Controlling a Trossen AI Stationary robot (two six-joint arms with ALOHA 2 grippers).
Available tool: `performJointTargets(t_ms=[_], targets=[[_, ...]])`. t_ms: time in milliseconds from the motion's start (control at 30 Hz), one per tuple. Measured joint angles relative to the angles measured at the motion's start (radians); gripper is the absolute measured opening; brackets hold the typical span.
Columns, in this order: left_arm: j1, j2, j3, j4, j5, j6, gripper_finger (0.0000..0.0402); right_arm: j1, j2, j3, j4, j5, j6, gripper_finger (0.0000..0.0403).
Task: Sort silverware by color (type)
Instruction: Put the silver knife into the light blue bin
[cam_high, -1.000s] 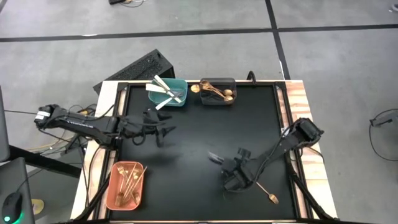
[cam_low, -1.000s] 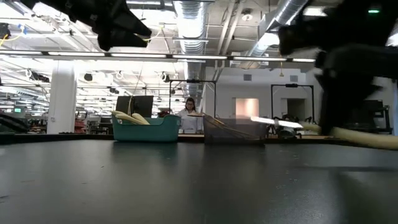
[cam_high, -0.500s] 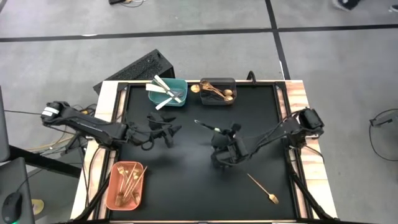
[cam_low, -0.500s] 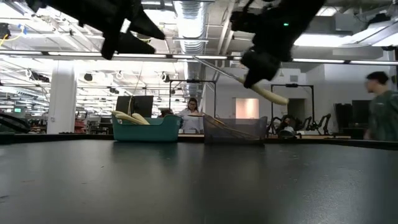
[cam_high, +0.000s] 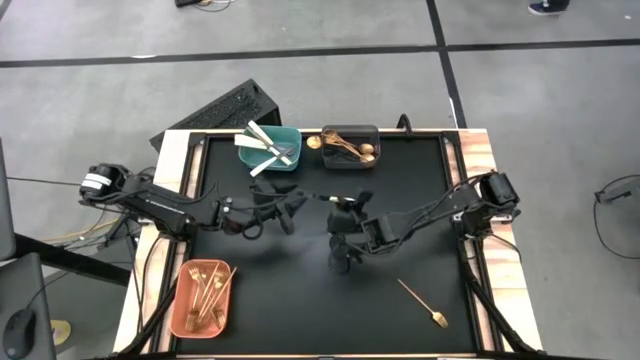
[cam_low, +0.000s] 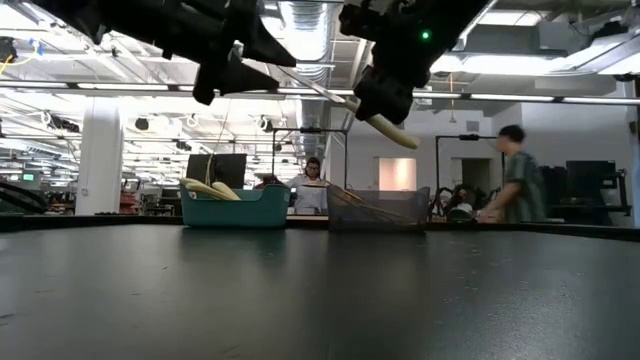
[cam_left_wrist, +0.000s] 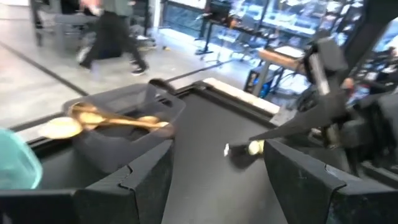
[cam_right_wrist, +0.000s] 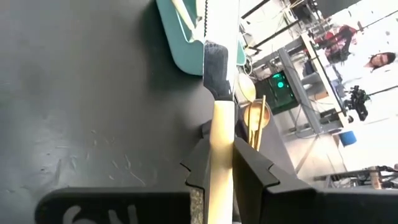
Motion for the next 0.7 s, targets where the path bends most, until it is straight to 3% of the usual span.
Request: performJointTargets(t_ms=[200, 333, 500, 600, 700], targets=[[0.016, -0.002, 0.001, 0.039, 0.074, 0.028, 0.0217, 0.000, 0.000, 0.000, 0.006, 0.000, -0.002, 0.0069], [0.030, -0.002, 0.001, 0.020, 0.106, 0.049, 0.0149, 0.003, 0.000, 0.000, 0.013, 0.000, 0.001, 0.0069], [0.051, -0.001, 0.001, 0.012, 0.154, 0.129, 0.0024, 0.003, 0.000, 0.000, 0.013, 0.000, 0.006, 0.0069], [0.073, -0.002, 0.001, 0.015, 0.194, 0.188, 0.0010, 0.001, 0.000, 0.000, 0.012, -0.006, 0.006, 0.0068], [0.108, -0.031, 0.002, -0.033, 0.218, 0.240, 0.0003, 0.001, 0.000, 0.000, 0.025, 0.008, 0.022, 0.0100]])
